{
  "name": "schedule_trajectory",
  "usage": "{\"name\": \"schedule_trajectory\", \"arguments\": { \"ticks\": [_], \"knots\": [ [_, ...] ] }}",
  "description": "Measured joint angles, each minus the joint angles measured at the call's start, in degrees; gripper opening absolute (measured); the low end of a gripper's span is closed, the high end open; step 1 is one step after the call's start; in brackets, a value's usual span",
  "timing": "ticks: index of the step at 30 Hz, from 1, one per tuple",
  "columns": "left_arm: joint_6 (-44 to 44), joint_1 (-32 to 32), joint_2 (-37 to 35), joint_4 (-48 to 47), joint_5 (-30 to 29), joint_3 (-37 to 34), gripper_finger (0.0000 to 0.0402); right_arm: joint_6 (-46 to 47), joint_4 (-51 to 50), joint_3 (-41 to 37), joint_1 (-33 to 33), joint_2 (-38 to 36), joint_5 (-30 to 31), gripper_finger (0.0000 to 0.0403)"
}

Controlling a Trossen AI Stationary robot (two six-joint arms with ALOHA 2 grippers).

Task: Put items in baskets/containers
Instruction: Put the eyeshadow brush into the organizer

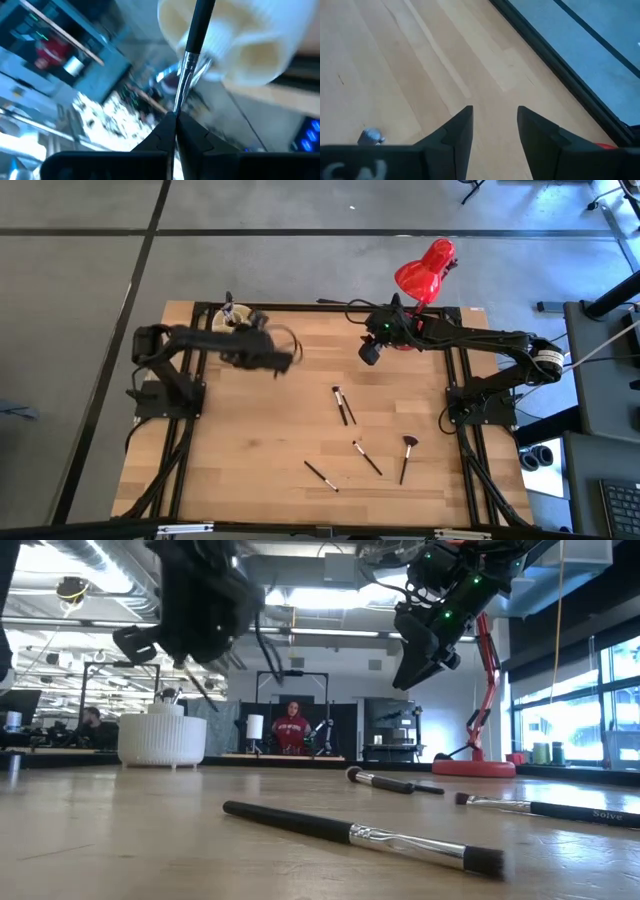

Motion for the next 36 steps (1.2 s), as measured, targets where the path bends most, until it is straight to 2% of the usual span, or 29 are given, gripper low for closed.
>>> {"name": "schedule_trajectory", "arguments": {
  "ticks": [3,7,10,16,20,31,36],
  "knots": [
    [4.6,6.7,0.0,0.0,-4.8,0.0,0.0004,-0.2,0.0,0.0,0.0,0.0,0.0,0.0154],
    [7.5,12.5,-0.3,-0.1,-11.9,0.5,0.0007,-0.4,0.0,0.0,0.0,0.0,0.0,0.0154],
    [8.5,14.8,-0.3,0.0,-13.0,2.2,0.0007,-0.5,0.0,0.0,0.0,0.0,0.0,0.0154],
    [12.4,17.6,-0.3,0.0,-13.1,3.8,0.0004,-0.4,0.0,0.0,0.0,0.2,0.0,0.0154],
    [15.7,19.3,-0.3,0.0,-10.4,3.8,0.0010,-0.4,-0.1,0.0,0.0,1.4,0.0,0.0154],
    [17.1,24.2,-0.3,0.0,-9.8,3.8,0.0005,-0.5,-0.2,0.0,0.0,4.0,0.0,0.0154],
    [24.9,25.9,-0.4,0.0,-4.5,3.8,0.0005,-0.4,-0.2,0.0,0.0,4.0,0.0,0.0154]
  ]
}}
